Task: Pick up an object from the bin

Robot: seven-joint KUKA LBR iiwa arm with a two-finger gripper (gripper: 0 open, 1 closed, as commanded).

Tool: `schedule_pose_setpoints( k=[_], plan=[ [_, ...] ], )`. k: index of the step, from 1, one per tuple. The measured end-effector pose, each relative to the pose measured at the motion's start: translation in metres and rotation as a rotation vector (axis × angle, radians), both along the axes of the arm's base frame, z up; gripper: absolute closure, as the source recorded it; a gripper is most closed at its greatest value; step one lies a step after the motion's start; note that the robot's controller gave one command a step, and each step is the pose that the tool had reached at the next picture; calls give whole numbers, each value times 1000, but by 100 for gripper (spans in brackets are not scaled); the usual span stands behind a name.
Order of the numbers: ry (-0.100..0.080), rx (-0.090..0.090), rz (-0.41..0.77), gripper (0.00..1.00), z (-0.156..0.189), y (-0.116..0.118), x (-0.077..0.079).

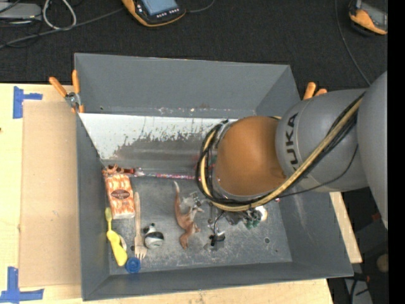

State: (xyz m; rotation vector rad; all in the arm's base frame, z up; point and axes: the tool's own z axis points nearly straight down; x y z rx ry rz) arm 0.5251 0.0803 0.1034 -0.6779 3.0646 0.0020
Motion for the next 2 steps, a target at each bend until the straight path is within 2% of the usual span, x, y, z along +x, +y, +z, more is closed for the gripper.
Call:
schedule_pose_setpoints(
  k=[1,2],
  plan=[
    [5,0,150,0,-15,4,4],
    [1,2,469,0,-7,36,5]
  ],
)
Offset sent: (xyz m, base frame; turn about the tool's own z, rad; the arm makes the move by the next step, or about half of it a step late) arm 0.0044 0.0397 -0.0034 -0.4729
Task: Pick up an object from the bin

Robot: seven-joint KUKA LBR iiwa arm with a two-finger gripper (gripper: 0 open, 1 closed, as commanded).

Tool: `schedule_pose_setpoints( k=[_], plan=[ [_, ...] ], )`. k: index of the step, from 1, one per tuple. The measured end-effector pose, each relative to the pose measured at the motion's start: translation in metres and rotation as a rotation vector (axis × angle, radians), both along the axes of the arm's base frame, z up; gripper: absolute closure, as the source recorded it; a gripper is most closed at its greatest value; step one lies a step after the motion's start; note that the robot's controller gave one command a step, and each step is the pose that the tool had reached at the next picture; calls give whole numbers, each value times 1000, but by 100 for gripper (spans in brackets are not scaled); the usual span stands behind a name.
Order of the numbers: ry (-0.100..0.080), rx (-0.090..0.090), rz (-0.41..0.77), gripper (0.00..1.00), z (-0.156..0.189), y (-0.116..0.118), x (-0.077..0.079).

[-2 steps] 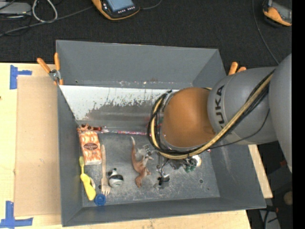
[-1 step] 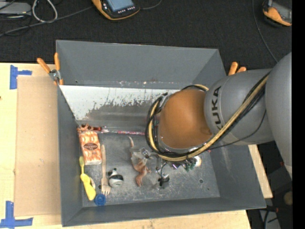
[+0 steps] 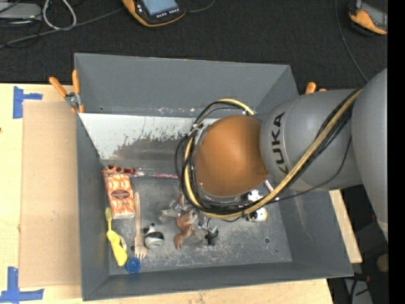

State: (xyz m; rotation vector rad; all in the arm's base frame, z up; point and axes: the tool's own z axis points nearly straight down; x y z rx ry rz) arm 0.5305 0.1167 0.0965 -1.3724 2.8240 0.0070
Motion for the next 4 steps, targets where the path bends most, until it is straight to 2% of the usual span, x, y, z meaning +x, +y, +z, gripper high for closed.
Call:
schedule_pose_setpoints(
  k=[1,2,4],
  plan=[
    [3,-2,-50,0,-19,-22,6],
    [0,2,198,100,-26,-36,21],
    [0,3,196,100,-25,-36,21]
  ],
)
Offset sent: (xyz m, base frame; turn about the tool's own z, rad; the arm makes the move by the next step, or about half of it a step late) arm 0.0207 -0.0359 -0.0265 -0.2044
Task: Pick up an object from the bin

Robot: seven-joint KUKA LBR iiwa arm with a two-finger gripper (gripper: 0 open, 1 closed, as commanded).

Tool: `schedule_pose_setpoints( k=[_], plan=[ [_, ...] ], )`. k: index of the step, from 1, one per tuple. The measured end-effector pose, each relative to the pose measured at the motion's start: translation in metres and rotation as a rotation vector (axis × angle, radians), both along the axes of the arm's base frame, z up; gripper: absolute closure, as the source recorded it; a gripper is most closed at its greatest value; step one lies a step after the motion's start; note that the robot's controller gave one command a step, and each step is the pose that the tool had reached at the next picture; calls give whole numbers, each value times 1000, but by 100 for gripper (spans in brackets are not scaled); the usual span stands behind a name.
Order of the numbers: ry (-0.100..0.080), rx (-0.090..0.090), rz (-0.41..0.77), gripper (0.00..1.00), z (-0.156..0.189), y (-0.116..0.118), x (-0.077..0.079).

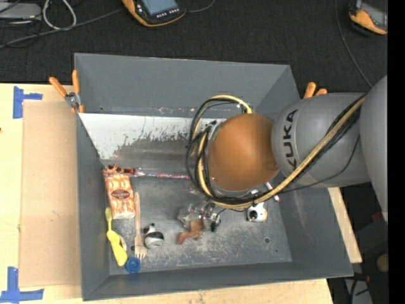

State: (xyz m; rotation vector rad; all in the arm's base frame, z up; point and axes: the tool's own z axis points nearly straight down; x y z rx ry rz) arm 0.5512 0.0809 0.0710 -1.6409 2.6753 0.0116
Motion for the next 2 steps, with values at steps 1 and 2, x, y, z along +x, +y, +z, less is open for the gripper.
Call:
schedule_pose_setpoints(
  k=[1,2],
  plan=[
    [3,0,-2,100,11,1,-1],
    [10,1,-3,100,56,1,-3]
  ],
)
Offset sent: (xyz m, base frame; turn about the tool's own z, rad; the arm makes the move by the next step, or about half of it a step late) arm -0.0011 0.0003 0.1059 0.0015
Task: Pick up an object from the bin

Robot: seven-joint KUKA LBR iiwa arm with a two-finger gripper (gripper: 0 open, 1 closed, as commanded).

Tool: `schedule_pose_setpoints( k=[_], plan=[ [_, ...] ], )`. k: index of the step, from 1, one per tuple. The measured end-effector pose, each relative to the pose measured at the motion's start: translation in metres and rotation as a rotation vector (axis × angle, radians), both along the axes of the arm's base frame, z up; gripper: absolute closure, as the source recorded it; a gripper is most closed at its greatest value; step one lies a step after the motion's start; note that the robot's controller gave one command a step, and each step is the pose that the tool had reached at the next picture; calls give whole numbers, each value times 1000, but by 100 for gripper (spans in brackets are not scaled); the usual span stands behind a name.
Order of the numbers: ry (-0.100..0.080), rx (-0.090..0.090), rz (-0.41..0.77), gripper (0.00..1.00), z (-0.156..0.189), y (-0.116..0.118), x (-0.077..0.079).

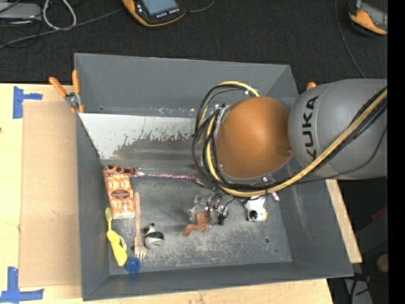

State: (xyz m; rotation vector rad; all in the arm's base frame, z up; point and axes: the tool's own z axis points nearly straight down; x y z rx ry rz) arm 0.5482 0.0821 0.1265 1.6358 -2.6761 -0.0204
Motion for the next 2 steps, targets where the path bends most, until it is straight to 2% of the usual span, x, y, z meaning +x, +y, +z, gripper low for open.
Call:
schedule_pose_setpoints(
  k=[2],
  plan=[
    [2,1,-2,100,58,1,-1]
  ],
)
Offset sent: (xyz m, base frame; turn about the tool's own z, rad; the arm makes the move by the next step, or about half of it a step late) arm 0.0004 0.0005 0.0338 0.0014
